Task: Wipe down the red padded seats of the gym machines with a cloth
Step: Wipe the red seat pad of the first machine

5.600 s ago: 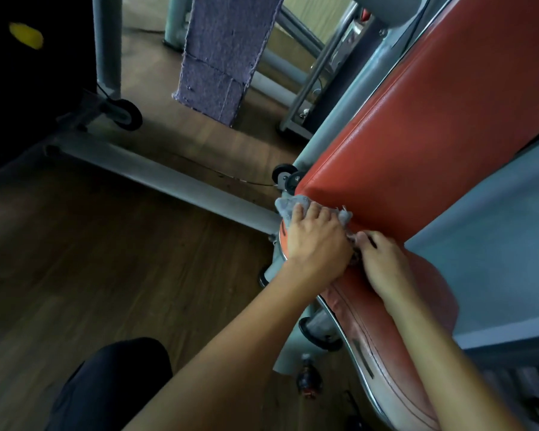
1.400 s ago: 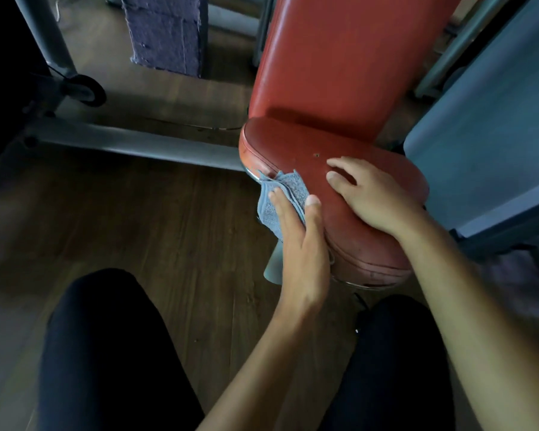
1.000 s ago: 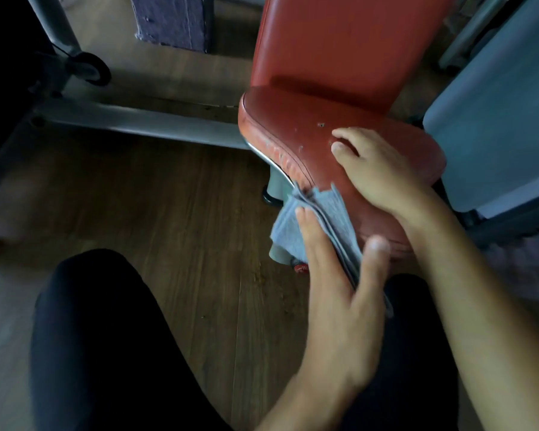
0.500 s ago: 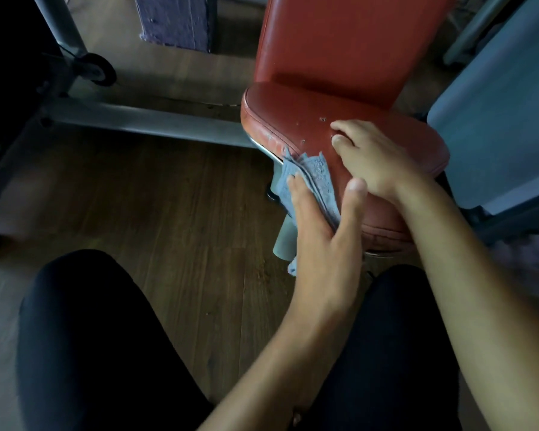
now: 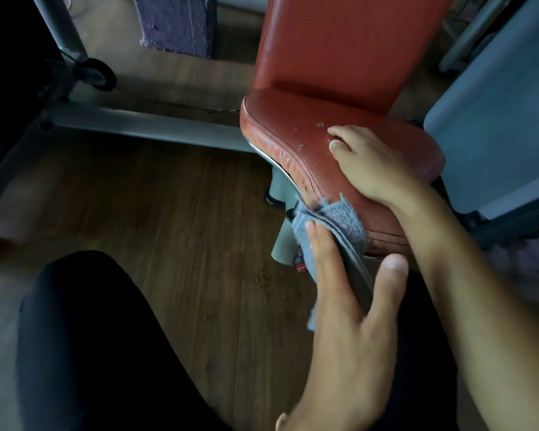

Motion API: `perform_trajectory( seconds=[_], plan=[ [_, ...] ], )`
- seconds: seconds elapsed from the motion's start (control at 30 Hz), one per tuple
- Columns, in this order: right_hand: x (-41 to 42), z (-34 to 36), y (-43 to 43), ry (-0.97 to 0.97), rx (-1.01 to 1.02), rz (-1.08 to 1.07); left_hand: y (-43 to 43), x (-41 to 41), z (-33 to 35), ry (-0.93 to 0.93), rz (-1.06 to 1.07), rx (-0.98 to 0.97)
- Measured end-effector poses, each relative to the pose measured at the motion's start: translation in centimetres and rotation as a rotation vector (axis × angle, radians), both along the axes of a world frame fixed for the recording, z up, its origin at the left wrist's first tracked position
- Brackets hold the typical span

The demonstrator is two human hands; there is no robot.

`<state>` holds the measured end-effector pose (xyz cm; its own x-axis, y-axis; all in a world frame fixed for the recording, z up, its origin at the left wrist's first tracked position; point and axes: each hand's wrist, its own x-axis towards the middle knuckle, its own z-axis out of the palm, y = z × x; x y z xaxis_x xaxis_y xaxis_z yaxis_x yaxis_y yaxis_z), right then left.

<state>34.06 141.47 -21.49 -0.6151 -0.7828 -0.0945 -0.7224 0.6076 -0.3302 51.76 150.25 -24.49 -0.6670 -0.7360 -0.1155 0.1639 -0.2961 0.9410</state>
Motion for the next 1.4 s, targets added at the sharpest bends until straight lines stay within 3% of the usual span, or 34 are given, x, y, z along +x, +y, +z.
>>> perform_trajectory(
  seconds=[0.17, 0.33, 0.53, 0.67, 0.83, 1.0, 1.17, 1.4],
  plan=[
    [0.0, 0.1, 0.0, -0.006, -0.007, -0.005, -4.6, -2.7, -0.7, 0.013, 0.054, 0.031],
    [0.0, 0.0, 0.0, -0.002, -0.003, -0.009, -1.3, -0.6, -0.1, 0.033, 0.005, -0.020],
    [-0.3, -0.1, -0.1, -0.020, -0.022, -0.010, -6.2, -3.5, -1.1, -0.039, 0.059, -0.030],
    [-0.1, -0.1, 0.1, -0.020, -0.028, -0.016, -2.9, -1.0, -0.4, -0.026, -0.029, -0.046],
    [-0.1, 0.1, 0.0, -0.023, -0.020, -0.012, -6.2, -2.8, -1.3, -0.011, 0.028, -0.018],
    [-0.1, -0.1, 0.2, -0.023, -0.031, -0.011, -1.6, -0.2, -0.3, 0.028, -0.010, -0.045],
    [-0.3, -0.3, -0.2, -0.013, -0.021, -0.011, -5.9, -2.6, -1.2, 0.022, 0.020, -0.030],
    [-0.5, -0.5, -0.1, -0.009, -0.031, -0.009, -3.6, -1.3, -0.9, 0.004, -0.022, -0.083]
  ],
)
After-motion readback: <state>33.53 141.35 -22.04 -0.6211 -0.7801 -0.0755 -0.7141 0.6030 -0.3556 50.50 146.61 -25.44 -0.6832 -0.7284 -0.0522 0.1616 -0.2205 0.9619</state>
